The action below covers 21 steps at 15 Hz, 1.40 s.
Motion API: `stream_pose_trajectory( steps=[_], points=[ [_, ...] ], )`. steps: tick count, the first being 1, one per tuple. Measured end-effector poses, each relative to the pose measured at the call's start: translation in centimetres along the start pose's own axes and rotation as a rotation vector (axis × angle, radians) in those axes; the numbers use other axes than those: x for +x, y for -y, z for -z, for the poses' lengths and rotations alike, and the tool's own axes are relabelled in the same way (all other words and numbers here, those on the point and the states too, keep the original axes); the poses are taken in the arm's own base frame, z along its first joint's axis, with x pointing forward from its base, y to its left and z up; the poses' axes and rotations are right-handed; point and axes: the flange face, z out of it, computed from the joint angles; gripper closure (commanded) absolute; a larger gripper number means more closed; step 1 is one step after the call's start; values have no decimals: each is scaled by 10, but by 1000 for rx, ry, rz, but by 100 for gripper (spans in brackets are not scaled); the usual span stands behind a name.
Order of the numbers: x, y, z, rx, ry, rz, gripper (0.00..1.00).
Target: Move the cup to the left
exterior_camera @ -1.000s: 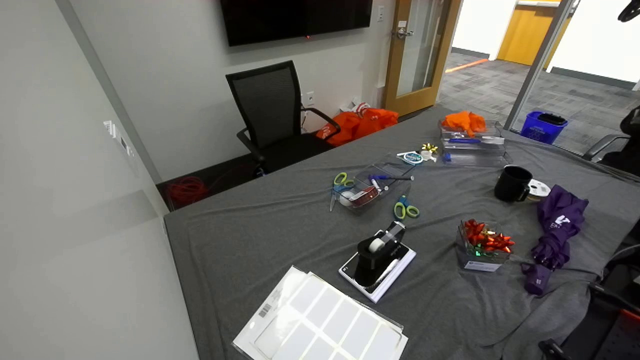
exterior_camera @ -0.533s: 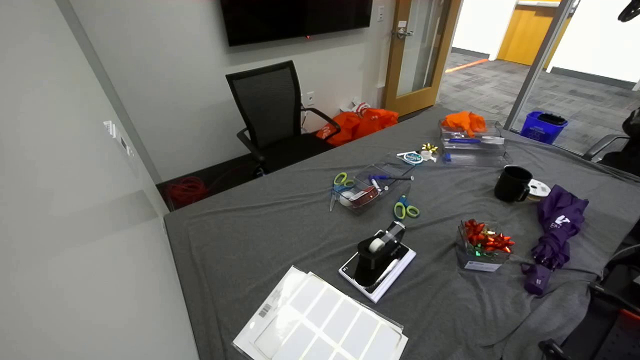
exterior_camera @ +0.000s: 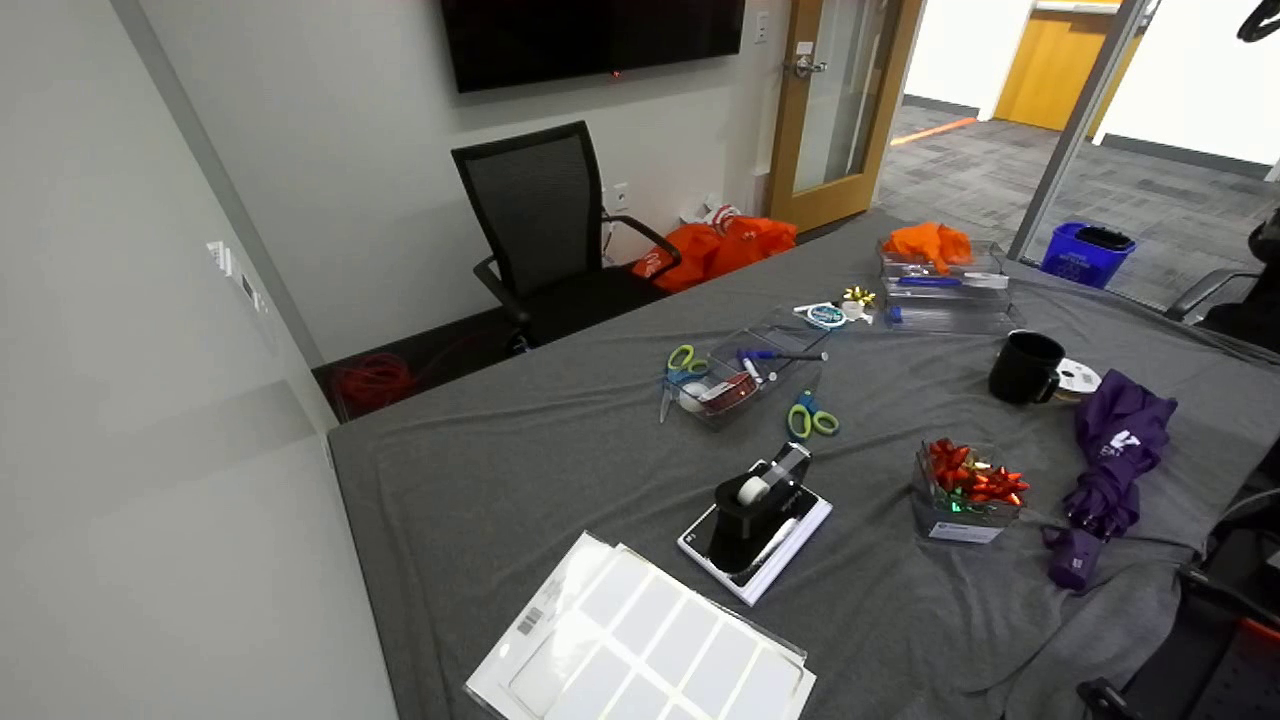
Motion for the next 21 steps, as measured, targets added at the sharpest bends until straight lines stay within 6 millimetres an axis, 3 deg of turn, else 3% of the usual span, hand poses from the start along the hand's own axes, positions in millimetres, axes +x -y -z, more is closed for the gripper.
stream_pose_trajectory(
  steps=[6,8,12,16,21],
  points=[
    [0,-1,0,2,-1,-2,0],
    [1,-9,0,14,-12,-17,0],
    [14,-59,-8,61,-61,-66,0],
    [31,-116,-30,77,-100,-127,0],
    [55,-159,-69,33,-109,-180,0]
  ],
)
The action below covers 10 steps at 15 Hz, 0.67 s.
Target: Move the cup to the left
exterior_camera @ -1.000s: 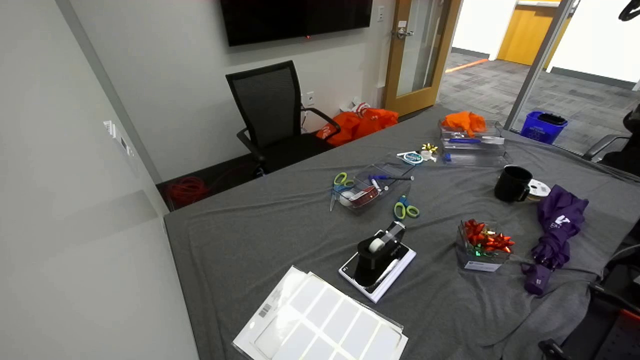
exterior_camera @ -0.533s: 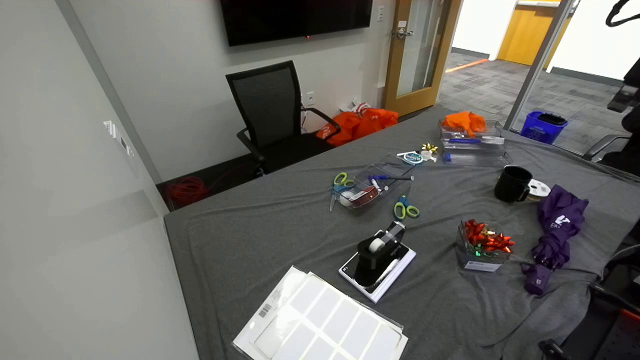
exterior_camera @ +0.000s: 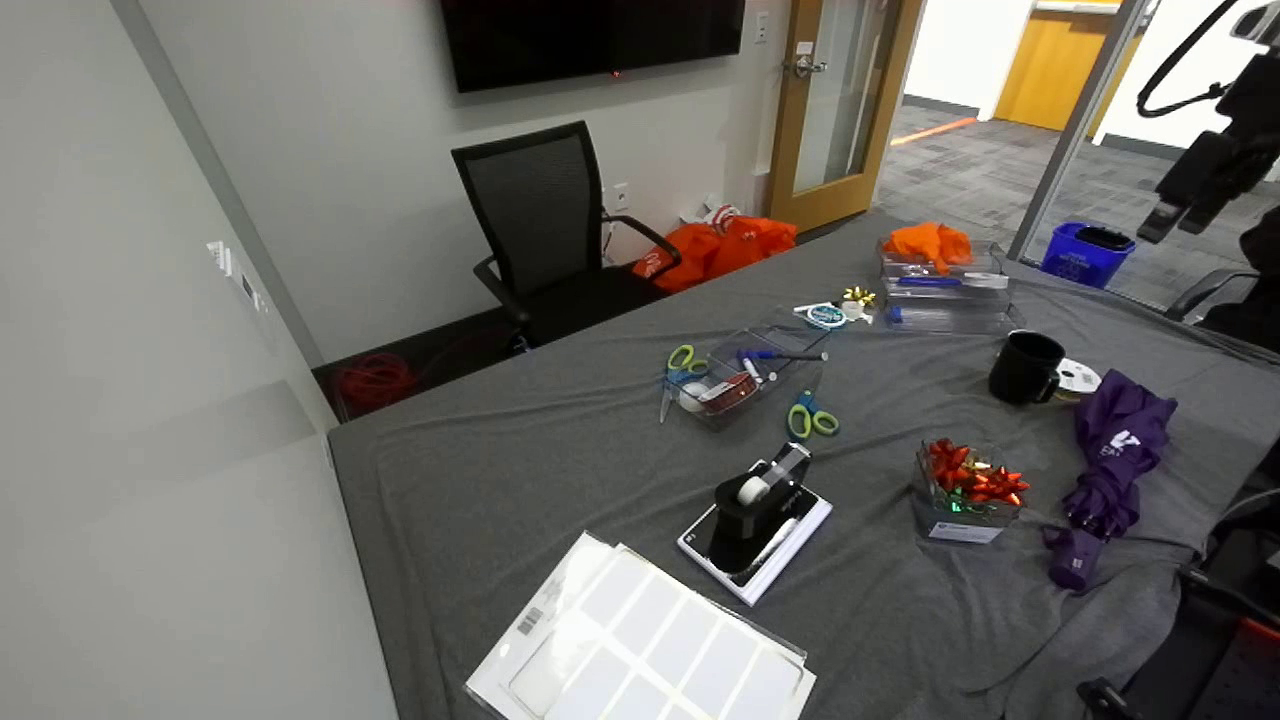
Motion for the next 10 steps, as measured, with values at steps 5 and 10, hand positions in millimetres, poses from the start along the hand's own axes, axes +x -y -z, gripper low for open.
stream_pose_trajectory(
  steps=[5,10],
  points=[
    [19,-35,-39,-51,-16,-39,0],
    [37,-60,-79,-106,-73,-116,0]
  ],
)
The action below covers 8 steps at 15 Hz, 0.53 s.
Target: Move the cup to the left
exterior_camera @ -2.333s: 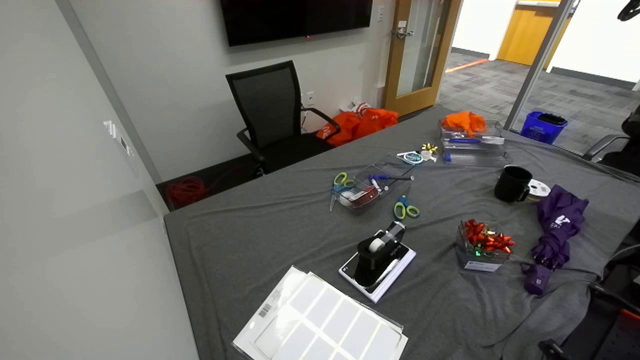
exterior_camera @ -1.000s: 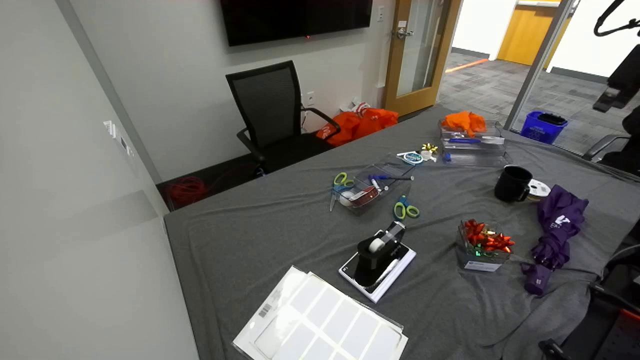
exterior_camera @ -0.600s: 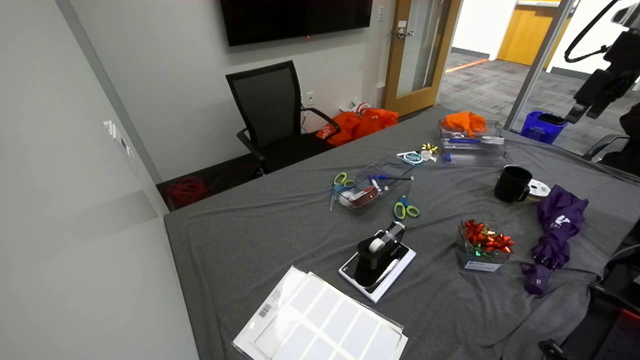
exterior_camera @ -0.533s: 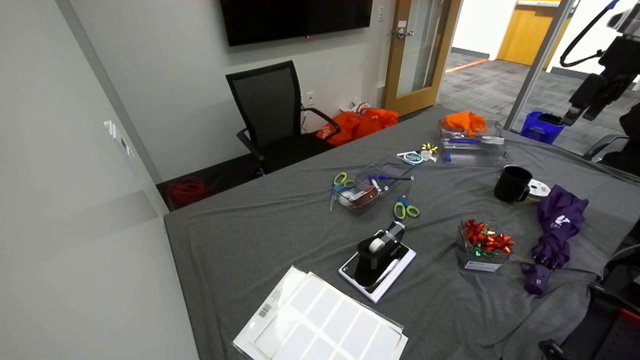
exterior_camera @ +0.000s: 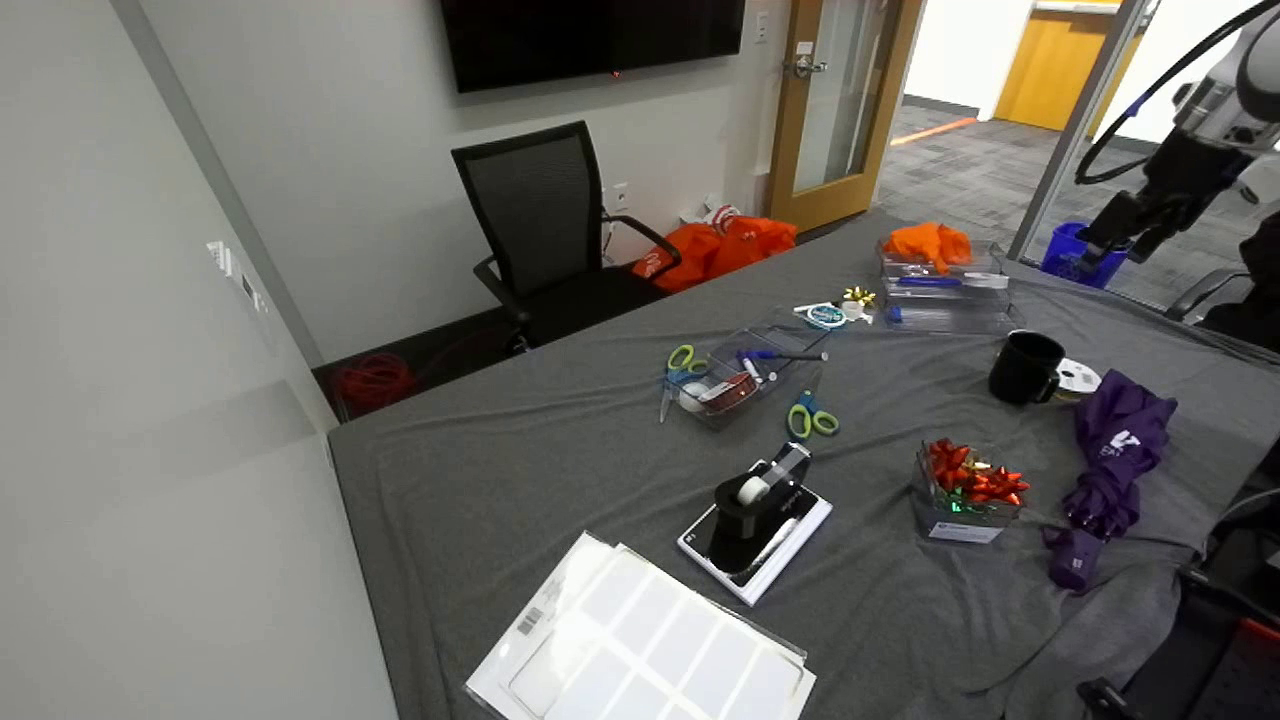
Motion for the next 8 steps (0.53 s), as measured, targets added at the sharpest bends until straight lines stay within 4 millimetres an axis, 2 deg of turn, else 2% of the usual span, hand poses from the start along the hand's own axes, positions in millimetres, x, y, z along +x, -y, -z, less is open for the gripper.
stream_pose_trajectory(
  steps=[3,8],
  points=[
    [5,-2,-19,-16,-2,-25,0],
    [6,-2,-19,-17,-4,-28,0]
  ],
)
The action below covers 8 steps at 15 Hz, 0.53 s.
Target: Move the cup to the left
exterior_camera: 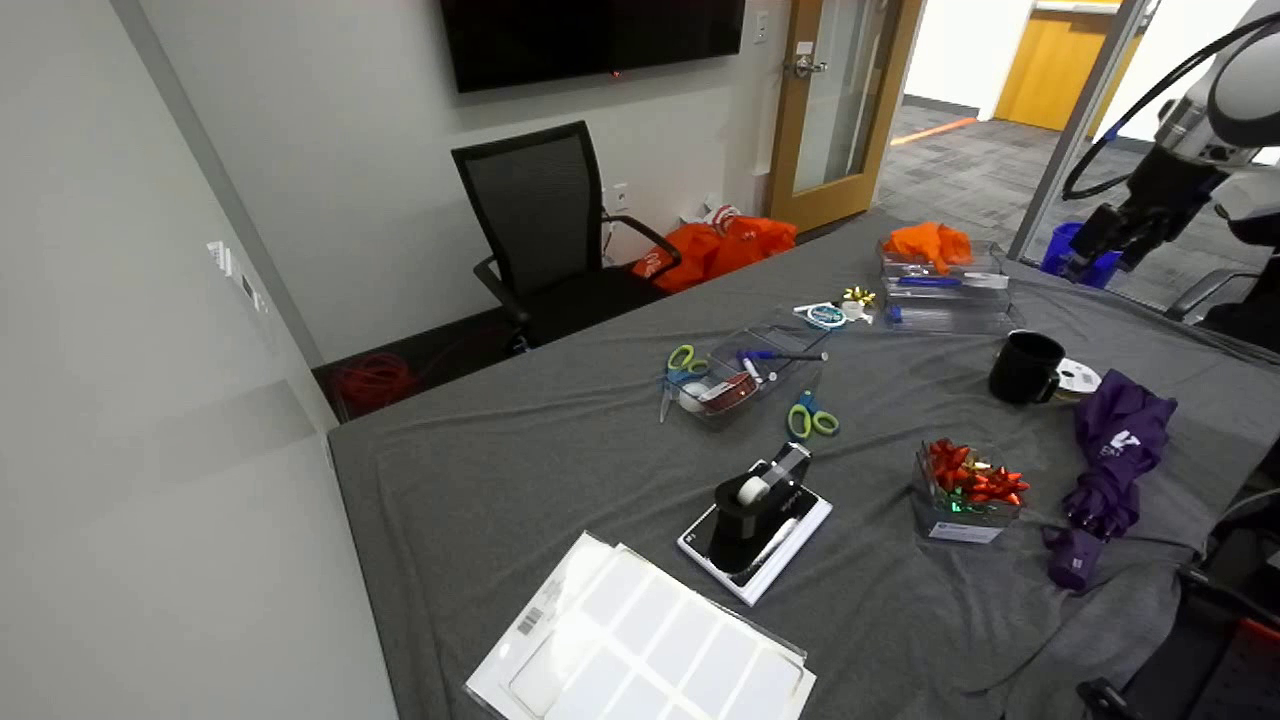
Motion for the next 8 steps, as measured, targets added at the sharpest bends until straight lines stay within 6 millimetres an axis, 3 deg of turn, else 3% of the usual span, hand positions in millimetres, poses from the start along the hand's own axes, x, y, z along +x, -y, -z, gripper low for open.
stream_pose_trajectory(
  steps=[4,8],
  points=[
    [0,3,-10,0,11,-86,0],
    [2,5,-45,-21,34,-196,0]
  ],
)
